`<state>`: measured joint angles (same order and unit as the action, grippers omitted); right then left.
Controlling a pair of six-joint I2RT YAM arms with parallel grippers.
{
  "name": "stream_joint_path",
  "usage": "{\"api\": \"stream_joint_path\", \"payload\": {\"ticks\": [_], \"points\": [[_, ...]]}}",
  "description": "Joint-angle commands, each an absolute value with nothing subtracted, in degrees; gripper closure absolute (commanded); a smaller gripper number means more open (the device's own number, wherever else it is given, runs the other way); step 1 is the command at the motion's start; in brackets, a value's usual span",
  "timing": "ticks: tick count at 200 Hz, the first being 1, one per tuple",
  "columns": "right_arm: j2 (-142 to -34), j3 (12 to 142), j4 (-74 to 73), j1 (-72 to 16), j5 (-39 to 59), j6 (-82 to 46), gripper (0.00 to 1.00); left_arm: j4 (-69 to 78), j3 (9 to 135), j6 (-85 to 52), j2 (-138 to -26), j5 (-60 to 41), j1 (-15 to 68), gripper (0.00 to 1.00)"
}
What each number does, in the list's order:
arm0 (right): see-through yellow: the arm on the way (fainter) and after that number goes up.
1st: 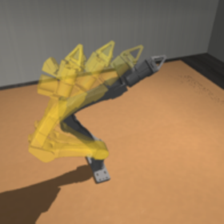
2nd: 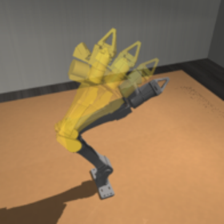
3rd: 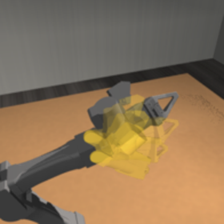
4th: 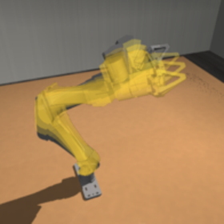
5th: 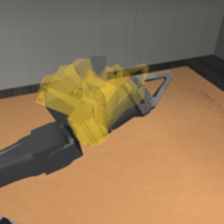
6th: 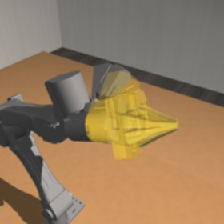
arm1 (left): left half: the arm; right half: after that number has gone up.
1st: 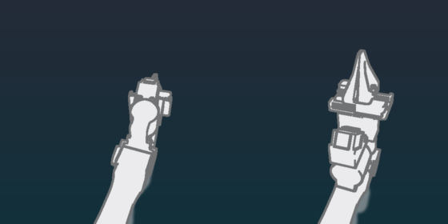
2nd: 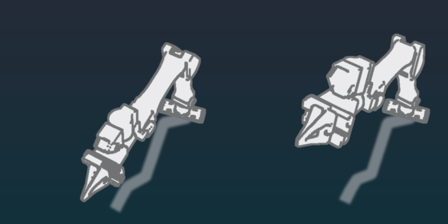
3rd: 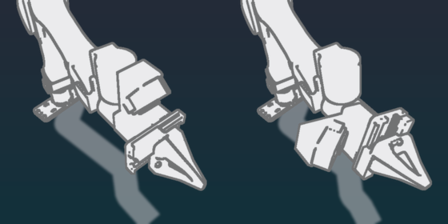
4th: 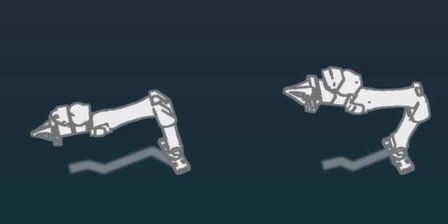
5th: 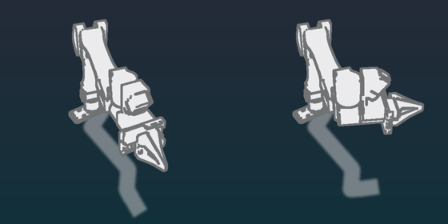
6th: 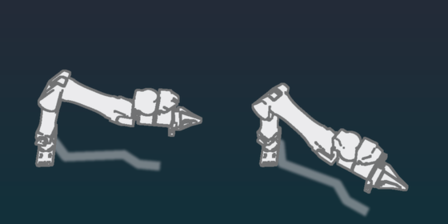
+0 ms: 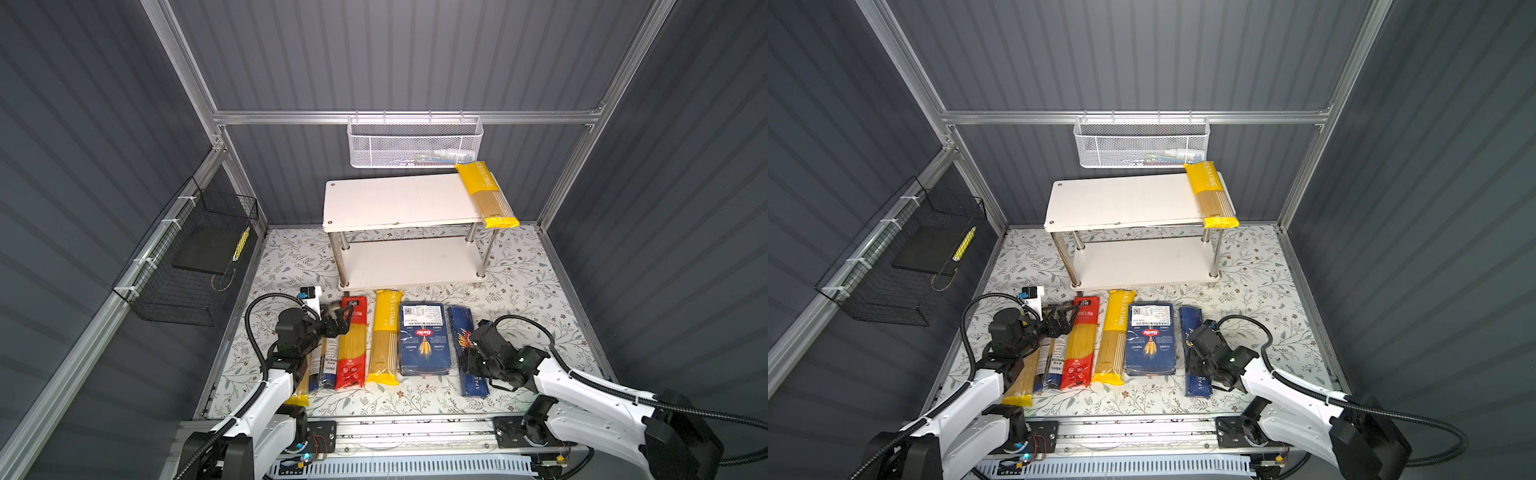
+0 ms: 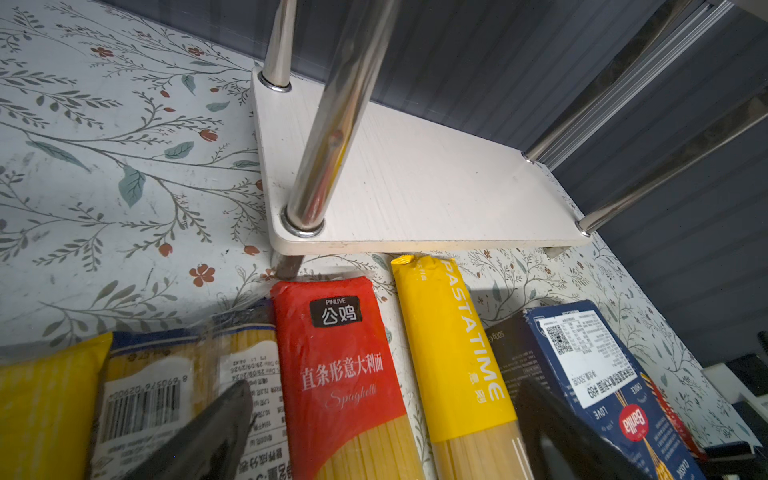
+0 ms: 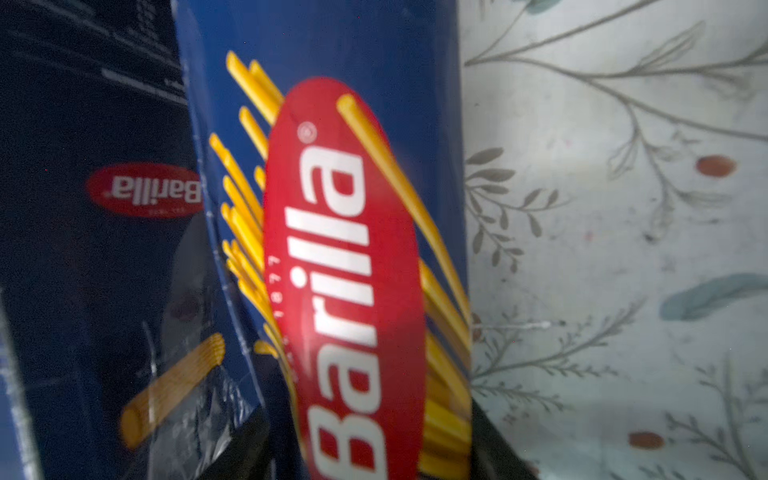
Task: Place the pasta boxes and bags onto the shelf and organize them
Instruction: 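Adjust the right gripper's hold on the blue Barilla box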
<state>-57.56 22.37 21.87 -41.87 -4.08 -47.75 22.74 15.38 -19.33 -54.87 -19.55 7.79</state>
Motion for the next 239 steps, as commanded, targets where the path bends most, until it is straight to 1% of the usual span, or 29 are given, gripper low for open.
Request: {"api": "stream_joint_path", "payload": {"ticks": [1,46,111,137,154,173,239], "points": [[-56.74,21.95,21.01,-41.69,-3.02,-47.64,0.49,22.1,15.91,-19.05,-53.97,-19.64,7.73,0.0],[-54.49,23.15,21.26,-41.28,-2.95,-45.91,0.56,21.91,15.91,-19.07,-53.61,-19.6,7.74,0.0],[-49.0,24.21,21.71,-40.65,-1.66,-42.96,0.6,21.74,15.91,-19.0,-53.61,-19.69,7.73,0.0],[-46.01,24.96,21.97,-40.13,-1.3,-42.1,0.63,21.85,15.99,-19.07,-53.85,-19.67,7.73,0.0],[-44.04,25.25,21.97,-39.62,-0.85,-41.76,0.64,21.75,16.03,-19.02,-53.76,-19.68,7.73,0.0],[-42.69,26.62,25.4,-39.46,-0.98,-41.17,0.64,21.71,16.02,-19.03,-53.64,-19.6,7.74,0.0],[-42.45,34.7,33.41,-39.47,-0.75,-37.43,0.64,21.77,16.09,-18.94,-53.96,-19.49,7.76,0.0]]}}
